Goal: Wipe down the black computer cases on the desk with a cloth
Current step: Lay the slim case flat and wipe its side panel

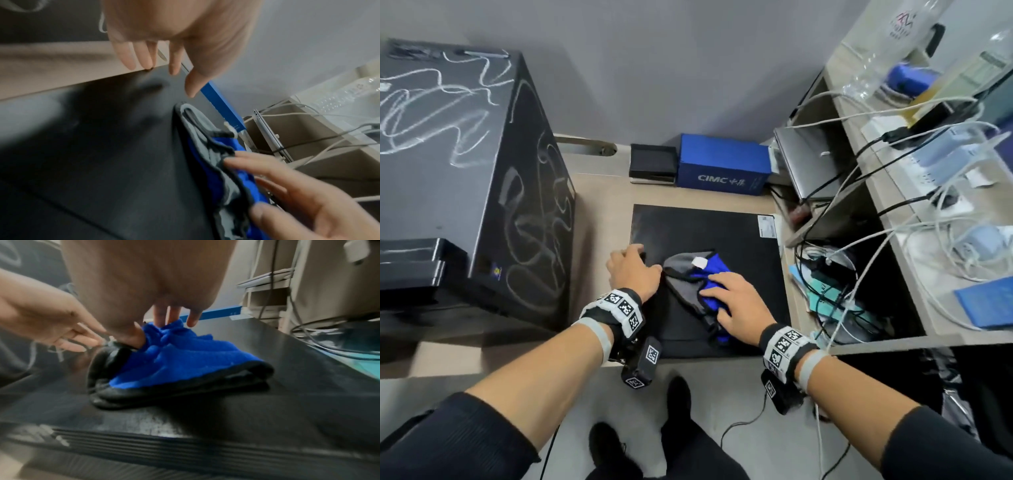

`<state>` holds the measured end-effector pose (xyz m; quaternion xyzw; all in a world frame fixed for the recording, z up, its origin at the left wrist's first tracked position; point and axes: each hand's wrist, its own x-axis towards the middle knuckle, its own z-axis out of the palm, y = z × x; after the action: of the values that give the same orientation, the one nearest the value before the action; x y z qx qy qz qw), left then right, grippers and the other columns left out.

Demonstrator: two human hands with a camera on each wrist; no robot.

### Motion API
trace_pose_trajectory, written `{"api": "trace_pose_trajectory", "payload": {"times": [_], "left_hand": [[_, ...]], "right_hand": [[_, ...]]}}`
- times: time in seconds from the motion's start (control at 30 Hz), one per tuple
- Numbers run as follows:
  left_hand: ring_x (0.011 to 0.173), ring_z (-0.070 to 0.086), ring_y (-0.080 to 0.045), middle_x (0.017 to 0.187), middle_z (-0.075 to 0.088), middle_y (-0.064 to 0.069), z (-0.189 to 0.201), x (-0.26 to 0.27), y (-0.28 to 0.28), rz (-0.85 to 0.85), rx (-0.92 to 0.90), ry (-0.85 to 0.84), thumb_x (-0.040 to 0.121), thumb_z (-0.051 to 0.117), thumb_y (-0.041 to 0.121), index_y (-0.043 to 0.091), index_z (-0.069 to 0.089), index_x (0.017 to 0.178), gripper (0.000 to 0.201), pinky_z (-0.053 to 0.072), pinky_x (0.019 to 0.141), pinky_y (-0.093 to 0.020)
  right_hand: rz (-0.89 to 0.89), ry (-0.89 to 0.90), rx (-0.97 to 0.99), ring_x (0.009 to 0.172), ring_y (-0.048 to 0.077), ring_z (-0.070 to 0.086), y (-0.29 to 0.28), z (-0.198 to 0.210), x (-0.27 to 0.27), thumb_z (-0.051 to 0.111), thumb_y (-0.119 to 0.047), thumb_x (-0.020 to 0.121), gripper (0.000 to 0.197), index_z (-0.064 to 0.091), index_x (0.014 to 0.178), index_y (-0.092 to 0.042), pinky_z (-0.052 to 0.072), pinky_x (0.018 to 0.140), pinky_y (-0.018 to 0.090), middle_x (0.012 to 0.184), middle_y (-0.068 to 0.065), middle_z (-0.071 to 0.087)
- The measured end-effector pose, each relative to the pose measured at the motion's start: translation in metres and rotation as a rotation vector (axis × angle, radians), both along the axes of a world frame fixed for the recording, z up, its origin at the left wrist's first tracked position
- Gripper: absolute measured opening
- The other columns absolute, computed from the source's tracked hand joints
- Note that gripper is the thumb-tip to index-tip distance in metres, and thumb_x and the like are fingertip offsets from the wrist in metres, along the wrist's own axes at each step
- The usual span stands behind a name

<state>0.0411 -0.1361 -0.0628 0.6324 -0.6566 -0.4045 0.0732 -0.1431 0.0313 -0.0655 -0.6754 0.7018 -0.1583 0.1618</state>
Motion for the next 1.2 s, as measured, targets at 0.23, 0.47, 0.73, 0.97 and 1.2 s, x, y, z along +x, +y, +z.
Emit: {"api": "trace_pose_trajectory", "payload": {"times": [0.23, 0.47, 0.73, 0.97, 1.2], "left_hand": [[0.093, 0.064, -0.028, 0.092, 0.07, -0.005, 0.016, -0.006, 0.012, -0.151, 0.157, -0.038, 0.085, 0.07, 0.033, 0.022, 0.064, 0.078, 0.015, 0.046, 0.078, -0.028], [0.066, 0.069, -0.018, 0.079, 0.074, -0.004, 0.025, -0.024, 0.035, -0.176, 0.583, 0.037, 0.096, 0.061, 0.034, 0.01, 0.064, 0.092, 0.024, 0.043, 0.057, -0.024], [0.053, 0.051, -0.015, 0.069, 0.052, -0.005, 0.03, -0.033, 0.042, -0.014, 0.671, 0.221, 0.095, 0.066, 0.021, 0.014, 0.054, 0.078, 0.022, 0.036, 0.056, -0.023], [0.051, 0.052, -0.019, 0.069, 0.05, -0.005, 0.049, -0.03, 0.022, 0.164, 0.565, 0.375, 0.09, 0.054, -0.001, 0.014, 0.051, 0.072, 0.024, 0.047, 0.055, -0.027], [0.088, 0.056, -0.027, 0.087, 0.057, -0.009, 0.044, -0.009, -0.011, 0.34, 0.38, 0.443, 0.089, 0.05, 0.005, 0.018, 0.051, 0.071, 0.022, 0.052, 0.078, -0.037]], "right_hand": [[-0.588, 0.017, 0.128, 0.114, 0.025, 0.042, -0.002, 0.012, 0.014, 0.064, -0.065, 0.078, 0.067, 0.05, 0.124, -0.018, 0.044, 0.097, 0.041, 0.121, 0.004, 0.044], [-0.433, 0.101, 0.311, 0.108, 0.029, 0.049, -0.019, 0.019, 0.029, 0.065, -0.036, 0.08, 0.04, 0.054, 0.112, -0.016, 0.043, 0.09, 0.036, 0.117, 0.006, 0.047], [-0.378, -0.281, 0.299, 0.071, 0.016, 0.052, -0.015, 0.026, 0.033, 0.072, -0.023, 0.082, 0.013, 0.061, 0.077, -0.024, 0.036, 0.069, 0.024, 0.071, -0.005, 0.057], [-0.467, -0.563, 0.141, 0.061, 0.006, 0.044, -0.017, 0.042, 0.017, 0.075, -0.028, 0.085, 0.027, 0.058, 0.071, -0.014, 0.041, 0.064, 0.027, 0.062, -0.002, 0.054], [-0.998, -0.8, 0.01, 0.087, 0.026, 0.064, -0.003, 0.046, -0.041, 0.066, -0.02, 0.089, 0.014, 0.059, 0.099, -0.012, 0.058, 0.085, 0.052, 0.102, 0.016, 0.068]]}}
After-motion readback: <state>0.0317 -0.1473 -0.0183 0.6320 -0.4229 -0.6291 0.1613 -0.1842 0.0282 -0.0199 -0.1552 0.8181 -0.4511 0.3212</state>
